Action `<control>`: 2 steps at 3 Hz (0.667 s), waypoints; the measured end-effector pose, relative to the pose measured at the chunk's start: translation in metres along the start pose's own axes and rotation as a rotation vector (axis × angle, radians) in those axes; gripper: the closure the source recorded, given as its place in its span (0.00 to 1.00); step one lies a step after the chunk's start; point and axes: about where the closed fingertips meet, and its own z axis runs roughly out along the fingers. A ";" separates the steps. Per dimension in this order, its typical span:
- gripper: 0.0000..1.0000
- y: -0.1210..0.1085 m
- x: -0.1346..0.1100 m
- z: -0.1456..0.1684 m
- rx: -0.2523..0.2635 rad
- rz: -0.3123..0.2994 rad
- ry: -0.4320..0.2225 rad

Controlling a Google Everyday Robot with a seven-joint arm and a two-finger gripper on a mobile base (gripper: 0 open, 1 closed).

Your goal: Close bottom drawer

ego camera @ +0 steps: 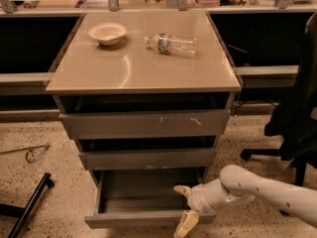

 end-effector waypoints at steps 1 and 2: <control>0.00 -0.006 0.046 0.056 -0.059 0.031 -0.052; 0.00 0.005 0.090 0.108 -0.125 0.080 -0.091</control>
Offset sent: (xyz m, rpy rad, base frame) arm -0.0683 0.0467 -0.2071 0.1689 0.2234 0.0317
